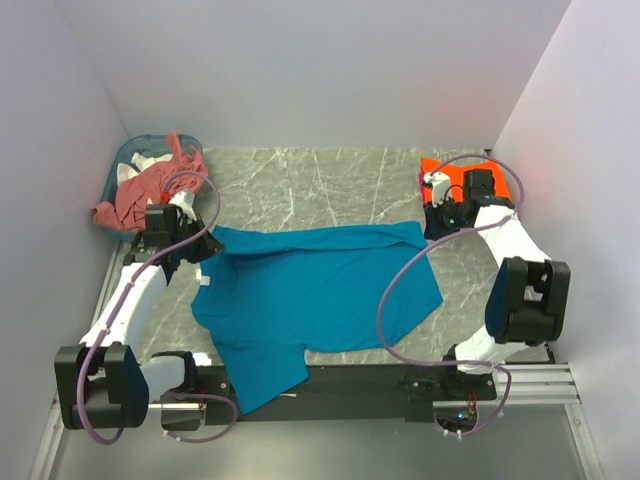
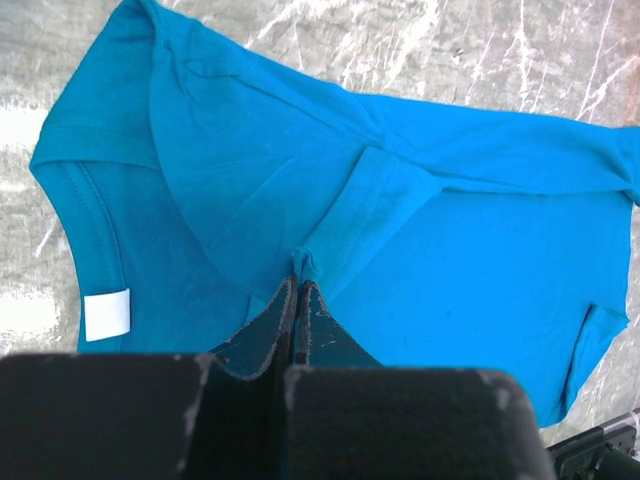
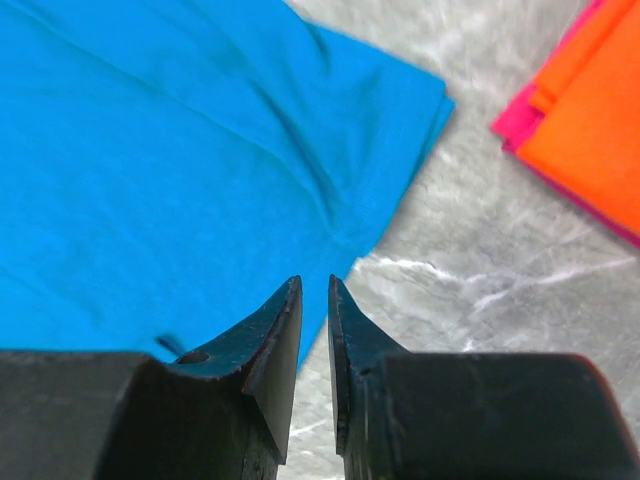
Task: Fold and stack the t-shirts
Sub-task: Fold the tshirt
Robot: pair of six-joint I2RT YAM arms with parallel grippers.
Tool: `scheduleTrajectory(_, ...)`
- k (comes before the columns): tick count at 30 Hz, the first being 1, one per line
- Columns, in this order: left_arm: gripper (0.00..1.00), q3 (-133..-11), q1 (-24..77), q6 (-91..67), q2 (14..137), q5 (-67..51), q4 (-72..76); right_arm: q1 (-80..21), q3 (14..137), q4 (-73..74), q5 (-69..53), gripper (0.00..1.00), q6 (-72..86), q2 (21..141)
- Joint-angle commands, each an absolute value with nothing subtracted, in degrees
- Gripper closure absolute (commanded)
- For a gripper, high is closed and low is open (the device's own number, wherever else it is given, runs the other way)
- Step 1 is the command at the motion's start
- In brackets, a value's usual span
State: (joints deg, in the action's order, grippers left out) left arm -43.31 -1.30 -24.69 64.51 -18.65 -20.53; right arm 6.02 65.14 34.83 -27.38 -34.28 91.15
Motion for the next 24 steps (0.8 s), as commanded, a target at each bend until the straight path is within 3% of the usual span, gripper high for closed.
scheduleTrajectory(1, 1.0, -43.2, -1.1, -25.5, 65.2, -20.0, -21.2, 6.2, 63.6, 35.2, -33.0, 0.76, -31.7, 86.8)
scheduleTrajectory(14, 0.99, -43.5, -0.4, -30.2, 68.5, -20.9, -27.4, 6.2, 60.1, 34.8, -38.1, 0.75, -29.8, 81.7)
scheduleTrajectory(24, 0.99, -42.2, 5.6, -32.7, 66.6, -18.9, -29.9, 6.2, 59.4, 35.2, -39.8, 0.74, -29.5, 80.8)
